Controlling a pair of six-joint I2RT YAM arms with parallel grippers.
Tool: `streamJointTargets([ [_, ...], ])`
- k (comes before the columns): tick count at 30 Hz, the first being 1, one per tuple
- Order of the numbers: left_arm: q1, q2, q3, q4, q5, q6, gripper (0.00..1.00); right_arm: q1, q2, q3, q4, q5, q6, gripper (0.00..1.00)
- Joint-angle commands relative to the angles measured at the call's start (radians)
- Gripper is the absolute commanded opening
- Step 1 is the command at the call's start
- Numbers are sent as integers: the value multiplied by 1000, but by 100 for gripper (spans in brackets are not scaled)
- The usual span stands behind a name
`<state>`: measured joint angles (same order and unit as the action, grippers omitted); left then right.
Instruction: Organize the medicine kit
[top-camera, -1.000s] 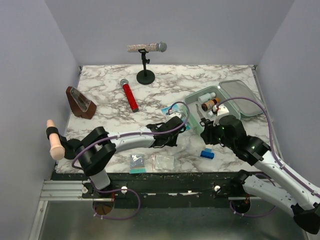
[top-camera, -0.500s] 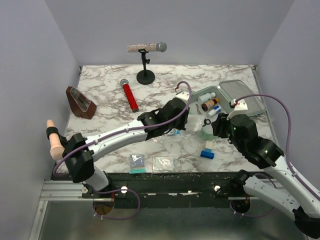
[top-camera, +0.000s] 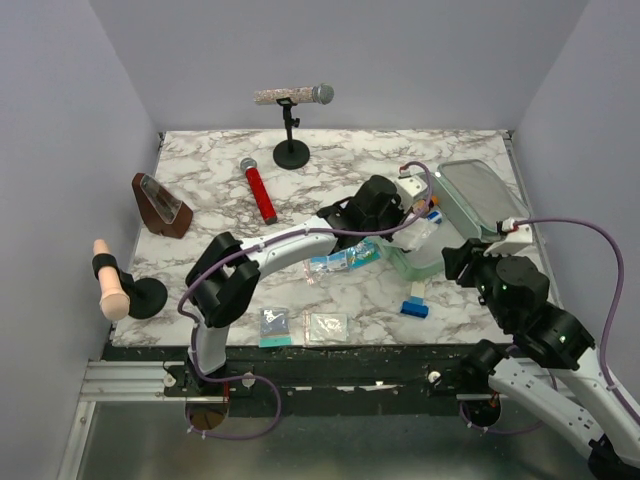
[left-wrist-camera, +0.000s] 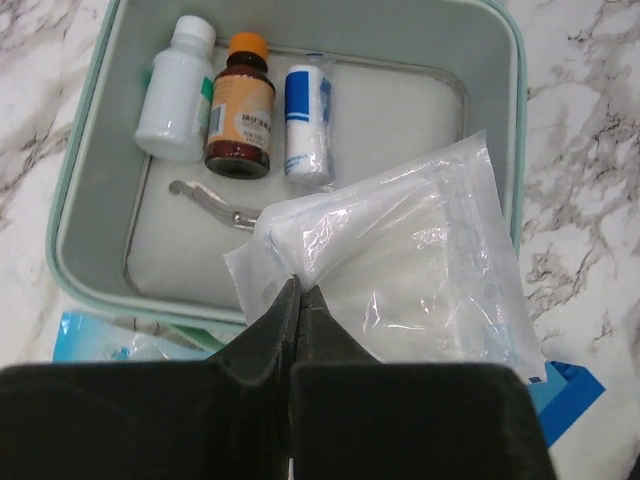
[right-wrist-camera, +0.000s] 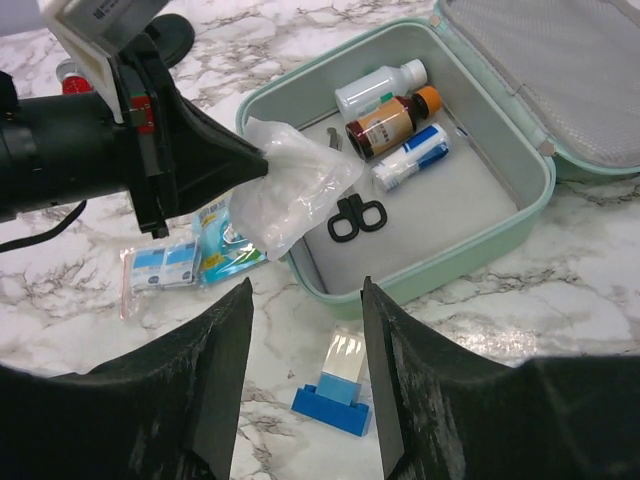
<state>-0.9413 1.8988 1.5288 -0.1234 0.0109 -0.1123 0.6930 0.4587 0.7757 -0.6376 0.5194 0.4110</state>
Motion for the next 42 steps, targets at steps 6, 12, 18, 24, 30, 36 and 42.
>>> streamJointTargets([
  [6, 16, 117, 52, 259, 258, 330, 0, 3, -38, -36, 6, 22, -6, 56],
  [12, 15, 242, 231, 192, 244, 398, 0, 3, -52, -67, 9, 7, 6, 56],
  [18, -5, 361, 369, 145, 225, 430, 0, 3, -61, -72, 10, 4, -1, 56],
  [24, -39, 443, 438, 136, 228, 433, 3, 3, -71, -66, 7, 10, -11, 56],
  [30, -56, 496, 479, 128, 242, 430, 8, 3, -97, -69, -5, 10, -5, 56],
  [36, -62, 529, 516, 125, 230, 425, 23, 3, -109, -78, -11, 7, -1, 56],
  [42, -60, 539, 531, 142, 178, 424, 21, 3, -111, -79, -11, 10, 0, 56],
])
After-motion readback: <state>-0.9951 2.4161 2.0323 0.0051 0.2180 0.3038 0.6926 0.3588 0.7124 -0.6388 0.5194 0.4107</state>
